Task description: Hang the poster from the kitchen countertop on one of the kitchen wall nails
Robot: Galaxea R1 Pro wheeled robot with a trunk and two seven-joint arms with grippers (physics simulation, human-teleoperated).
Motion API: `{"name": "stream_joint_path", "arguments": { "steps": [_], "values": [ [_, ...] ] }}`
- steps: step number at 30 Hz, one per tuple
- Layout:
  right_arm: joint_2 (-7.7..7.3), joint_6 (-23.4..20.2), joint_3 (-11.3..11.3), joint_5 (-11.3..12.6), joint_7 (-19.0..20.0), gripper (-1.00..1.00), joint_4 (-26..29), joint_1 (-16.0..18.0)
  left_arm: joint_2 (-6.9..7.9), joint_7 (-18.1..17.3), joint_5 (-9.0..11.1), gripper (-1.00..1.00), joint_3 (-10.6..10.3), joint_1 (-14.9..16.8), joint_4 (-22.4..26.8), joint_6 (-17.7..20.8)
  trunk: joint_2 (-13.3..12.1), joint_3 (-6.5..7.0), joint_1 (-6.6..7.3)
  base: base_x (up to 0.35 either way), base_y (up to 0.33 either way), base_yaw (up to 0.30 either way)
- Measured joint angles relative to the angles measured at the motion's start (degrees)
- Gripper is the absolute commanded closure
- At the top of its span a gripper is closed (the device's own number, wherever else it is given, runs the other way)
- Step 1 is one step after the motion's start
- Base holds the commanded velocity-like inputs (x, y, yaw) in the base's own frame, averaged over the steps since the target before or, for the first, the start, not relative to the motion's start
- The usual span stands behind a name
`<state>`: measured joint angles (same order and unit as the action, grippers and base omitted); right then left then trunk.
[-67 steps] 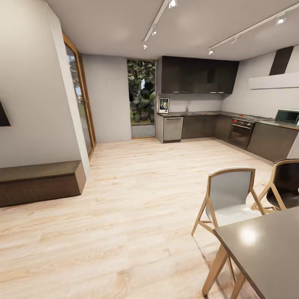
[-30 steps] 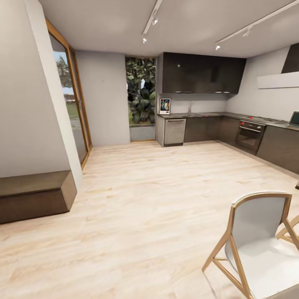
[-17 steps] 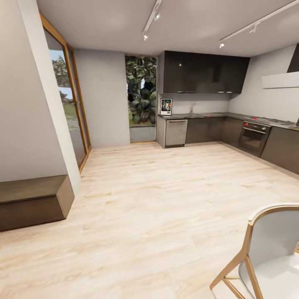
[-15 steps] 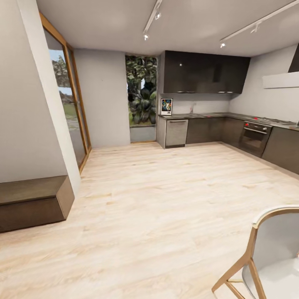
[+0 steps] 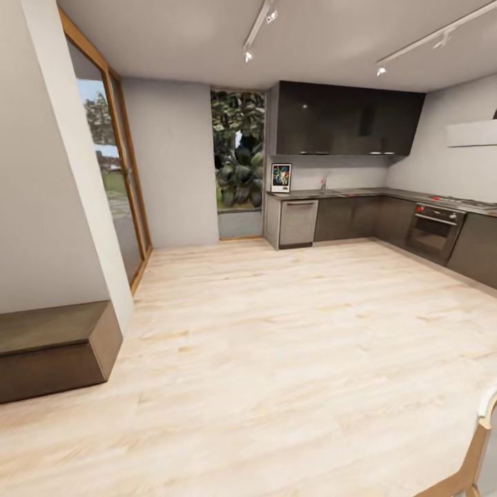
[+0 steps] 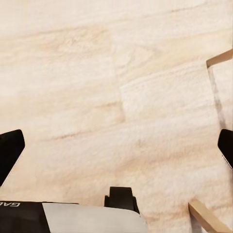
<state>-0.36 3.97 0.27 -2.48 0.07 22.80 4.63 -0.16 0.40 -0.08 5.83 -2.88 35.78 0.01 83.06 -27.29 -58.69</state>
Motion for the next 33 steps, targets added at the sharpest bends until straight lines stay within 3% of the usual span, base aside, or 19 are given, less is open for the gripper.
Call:
{"name": "stream_joint_path", "arguments": {
  "steps": [8,19,33],
  "values": [
    [-0.03,0.0,0.0,0.0,0.0,-1.0,0.0,0.0,0.0,0.0,0.0,-1.0,0.0,0.0,0.0,0.0,0.0,0.0,0.0,0.338,0.005,0.0],
    [-0.02,0.0,0.0,0.0,0.0,-1.0,0.0,0.0,-0.07,0.1,0.0,-1.0,0.0,0.0,0.0,0.2,0.0,0.0,-0.01,0.135,0.0,0.0],
    [-0.01,0.0,0.0,0.0,0.0,-1.0,0.0,0.0,-0.08,0.1,0.0,-1.0,0.1,0.0,0.1,0.3,0.0,0.0,0.0,0.321,0.0,0.0]
  ]
}}
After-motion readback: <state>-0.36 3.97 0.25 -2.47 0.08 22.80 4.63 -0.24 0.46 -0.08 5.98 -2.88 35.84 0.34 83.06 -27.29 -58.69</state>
